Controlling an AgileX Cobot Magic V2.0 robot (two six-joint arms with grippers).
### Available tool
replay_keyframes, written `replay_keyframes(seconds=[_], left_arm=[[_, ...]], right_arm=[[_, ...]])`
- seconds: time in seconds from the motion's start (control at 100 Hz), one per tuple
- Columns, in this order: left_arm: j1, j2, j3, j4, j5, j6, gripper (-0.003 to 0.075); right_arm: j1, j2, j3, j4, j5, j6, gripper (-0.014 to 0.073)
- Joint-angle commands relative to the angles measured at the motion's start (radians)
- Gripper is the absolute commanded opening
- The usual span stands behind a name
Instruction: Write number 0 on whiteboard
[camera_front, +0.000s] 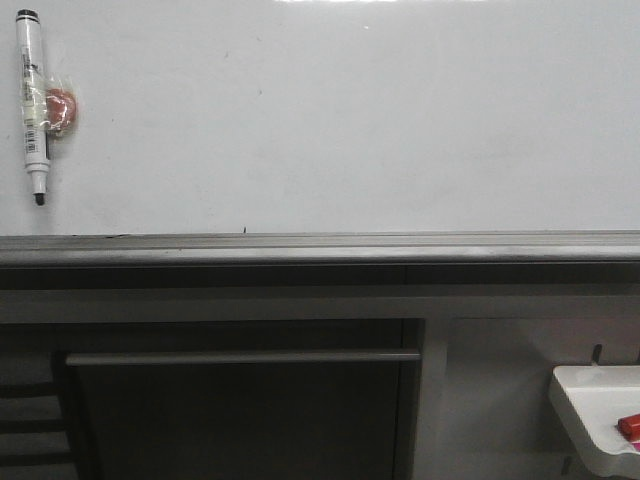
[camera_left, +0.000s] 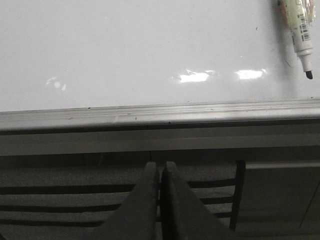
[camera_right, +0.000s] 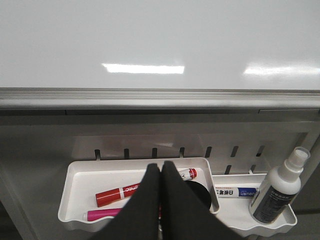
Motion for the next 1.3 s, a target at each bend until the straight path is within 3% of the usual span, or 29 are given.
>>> replay_keyframes(seconds=[0.0,0.95,1.04,1.18,1.29], left_arm=[[0.001,-0.028,0.012,-0.009,-0.070,-0.004,-0.0020],[0.001,-0.028,0.012,-0.009,-0.078,-0.004,-0.0020],[0.001,-0.028,0.012,-0.016,-0.173,-0.004,-0.0020],[0.001,-0.028,0.012,-0.016,-0.426,-0.004,-0.0020],[0.001,-0.028,0.012,-0.016,-0.523,-0.004,-0.0020]], right_arm=[[-0.006,-0.019,0.023,-0.008,-0.015,-0.002,-0.0067],[-0.006,-0.019,0.023,-0.008,-0.018,-0.002,-0.0067],[-0.006,-0.019,0.023,-0.011,-0.091,-0.002,-0.0067],[-0.006,-0.019,0.023,-0.011,-0.290,-0.002,-0.0067],[-0.006,-0.019,0.023,-0.011,-0.432,-0.002,-0.0067]])
